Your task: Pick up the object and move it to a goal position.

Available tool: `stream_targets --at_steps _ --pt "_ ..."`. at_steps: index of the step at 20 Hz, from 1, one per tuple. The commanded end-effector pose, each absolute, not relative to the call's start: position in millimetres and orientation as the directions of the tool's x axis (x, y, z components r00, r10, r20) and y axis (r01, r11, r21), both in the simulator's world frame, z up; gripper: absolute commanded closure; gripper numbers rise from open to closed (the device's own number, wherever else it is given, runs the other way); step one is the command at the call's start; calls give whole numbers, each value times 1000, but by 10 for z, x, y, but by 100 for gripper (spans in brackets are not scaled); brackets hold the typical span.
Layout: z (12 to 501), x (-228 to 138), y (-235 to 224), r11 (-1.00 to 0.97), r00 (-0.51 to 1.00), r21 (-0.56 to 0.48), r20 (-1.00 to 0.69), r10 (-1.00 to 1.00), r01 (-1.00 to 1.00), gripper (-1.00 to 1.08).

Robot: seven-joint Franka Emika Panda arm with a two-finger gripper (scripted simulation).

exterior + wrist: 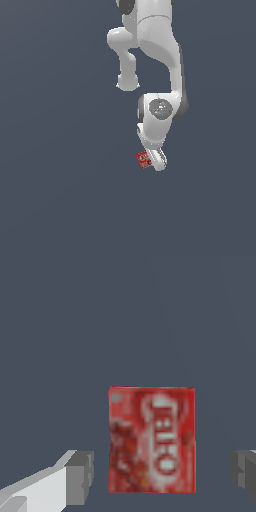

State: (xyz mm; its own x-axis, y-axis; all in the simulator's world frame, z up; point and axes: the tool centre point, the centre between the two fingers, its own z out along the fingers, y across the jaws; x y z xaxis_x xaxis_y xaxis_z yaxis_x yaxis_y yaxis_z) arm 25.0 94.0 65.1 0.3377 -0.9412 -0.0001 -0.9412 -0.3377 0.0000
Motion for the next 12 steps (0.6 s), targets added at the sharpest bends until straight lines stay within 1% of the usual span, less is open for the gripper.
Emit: stream_targets --at_steps 1,12 --pt "621 249 940 -338 338 0 0 -941 -941 -92" --pt "169 241 937 -333 333 0 0 -943 -943 -92"
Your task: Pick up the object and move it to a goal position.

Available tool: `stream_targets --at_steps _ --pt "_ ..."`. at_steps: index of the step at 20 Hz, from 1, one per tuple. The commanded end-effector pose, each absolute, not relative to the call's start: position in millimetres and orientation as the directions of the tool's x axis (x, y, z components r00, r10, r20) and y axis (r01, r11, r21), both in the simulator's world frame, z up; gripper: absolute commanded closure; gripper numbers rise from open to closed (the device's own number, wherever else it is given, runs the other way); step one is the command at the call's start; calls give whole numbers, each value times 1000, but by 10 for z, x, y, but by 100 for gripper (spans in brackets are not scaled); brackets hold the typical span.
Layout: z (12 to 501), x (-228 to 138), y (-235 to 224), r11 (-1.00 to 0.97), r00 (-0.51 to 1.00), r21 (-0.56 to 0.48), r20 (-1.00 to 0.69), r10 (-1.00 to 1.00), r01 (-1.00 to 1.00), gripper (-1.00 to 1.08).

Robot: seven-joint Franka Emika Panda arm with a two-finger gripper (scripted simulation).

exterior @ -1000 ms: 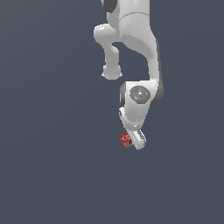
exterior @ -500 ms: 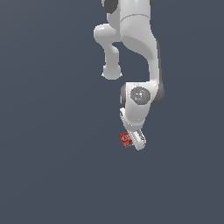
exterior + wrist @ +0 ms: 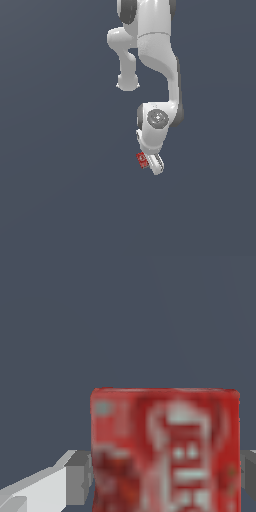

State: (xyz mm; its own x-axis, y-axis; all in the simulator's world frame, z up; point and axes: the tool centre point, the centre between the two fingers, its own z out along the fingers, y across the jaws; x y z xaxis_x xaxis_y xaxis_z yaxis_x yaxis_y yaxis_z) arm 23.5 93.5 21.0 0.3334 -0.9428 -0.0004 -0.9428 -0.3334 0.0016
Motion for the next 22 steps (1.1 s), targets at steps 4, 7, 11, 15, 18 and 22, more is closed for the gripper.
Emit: stream_targets --at_steps 4,7,11,15,18,22 --pt "153 250 938 -333 333 0 0 -943 -943 108" --pt "153 250 938 -333 333 0 0 -943 -943 108" --pt "153 250 938 -333 333 0 0 -943 -943 108" --pt "160 250 937 -333 333 0 0 -943 -943 108" --pt "191 241 901 -333 333 0 0 -943 -943 108" --pt "291 213 783 -333 333 0 -1 -943 -943 108"
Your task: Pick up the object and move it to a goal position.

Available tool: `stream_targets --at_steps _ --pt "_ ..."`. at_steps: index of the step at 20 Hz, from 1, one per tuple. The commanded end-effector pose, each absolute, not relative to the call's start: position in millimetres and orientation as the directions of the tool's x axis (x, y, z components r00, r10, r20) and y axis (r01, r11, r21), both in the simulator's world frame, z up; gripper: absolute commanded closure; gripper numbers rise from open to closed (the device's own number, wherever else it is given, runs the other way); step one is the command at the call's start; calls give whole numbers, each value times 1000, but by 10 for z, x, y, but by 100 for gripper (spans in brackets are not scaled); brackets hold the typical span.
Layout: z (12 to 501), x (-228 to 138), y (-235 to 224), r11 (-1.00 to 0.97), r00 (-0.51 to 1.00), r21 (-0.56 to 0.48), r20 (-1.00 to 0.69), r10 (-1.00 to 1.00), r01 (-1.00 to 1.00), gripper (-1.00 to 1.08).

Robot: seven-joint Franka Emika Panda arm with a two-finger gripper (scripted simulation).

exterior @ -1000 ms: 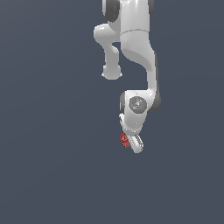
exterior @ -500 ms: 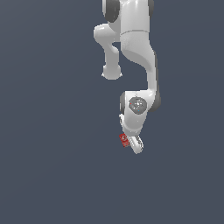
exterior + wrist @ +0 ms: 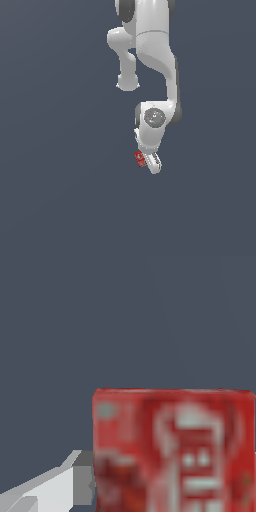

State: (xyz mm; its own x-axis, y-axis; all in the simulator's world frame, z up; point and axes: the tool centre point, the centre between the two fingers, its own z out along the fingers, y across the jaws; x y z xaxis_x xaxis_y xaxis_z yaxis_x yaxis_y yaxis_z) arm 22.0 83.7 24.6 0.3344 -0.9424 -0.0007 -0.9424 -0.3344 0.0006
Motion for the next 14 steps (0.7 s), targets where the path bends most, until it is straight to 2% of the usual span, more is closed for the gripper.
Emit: stream_targets --at_steps 1,7,14 --pt "327 202 740 -333 333 0 -1 -943 -943 108" --pt "647 114 363 -333 333 0 -1 -943 -943 108" --pt "1207 -33 -291 -333 333 -1 -2 -943 -943 108"
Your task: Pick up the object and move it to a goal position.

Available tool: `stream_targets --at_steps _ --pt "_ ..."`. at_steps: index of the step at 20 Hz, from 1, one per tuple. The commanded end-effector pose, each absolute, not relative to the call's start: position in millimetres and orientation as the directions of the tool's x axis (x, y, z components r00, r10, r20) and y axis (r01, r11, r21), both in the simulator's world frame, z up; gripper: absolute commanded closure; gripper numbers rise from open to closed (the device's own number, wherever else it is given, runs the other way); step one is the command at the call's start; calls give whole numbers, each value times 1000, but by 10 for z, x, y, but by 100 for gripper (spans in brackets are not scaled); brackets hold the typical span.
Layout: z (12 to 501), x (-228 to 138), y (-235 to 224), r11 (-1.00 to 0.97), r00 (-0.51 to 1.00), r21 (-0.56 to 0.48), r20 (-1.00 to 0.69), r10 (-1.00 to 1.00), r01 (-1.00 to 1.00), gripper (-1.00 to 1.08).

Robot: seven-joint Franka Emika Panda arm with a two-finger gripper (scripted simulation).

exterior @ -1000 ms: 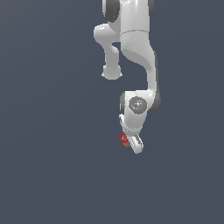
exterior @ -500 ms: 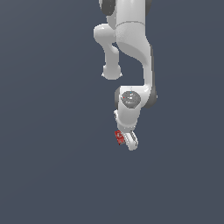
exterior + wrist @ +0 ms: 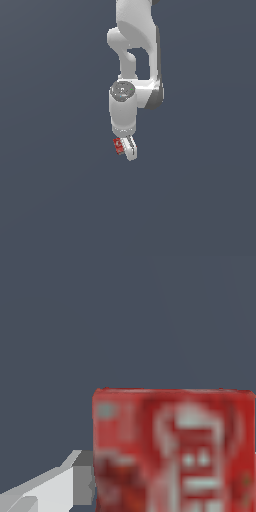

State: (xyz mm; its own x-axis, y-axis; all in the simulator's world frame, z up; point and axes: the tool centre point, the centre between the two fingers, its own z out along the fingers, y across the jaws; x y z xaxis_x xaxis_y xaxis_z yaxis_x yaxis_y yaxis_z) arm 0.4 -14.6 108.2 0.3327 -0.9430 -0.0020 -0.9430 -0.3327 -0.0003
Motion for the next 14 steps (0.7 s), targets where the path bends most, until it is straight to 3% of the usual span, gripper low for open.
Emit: stream_targets --at_steps 1,14 --pt "1288 -53 -388 -332 332 -1 -3 -943 -943 108" --pt "2085 -210 -1313 -333 333 0 -1 -943 -943 108"
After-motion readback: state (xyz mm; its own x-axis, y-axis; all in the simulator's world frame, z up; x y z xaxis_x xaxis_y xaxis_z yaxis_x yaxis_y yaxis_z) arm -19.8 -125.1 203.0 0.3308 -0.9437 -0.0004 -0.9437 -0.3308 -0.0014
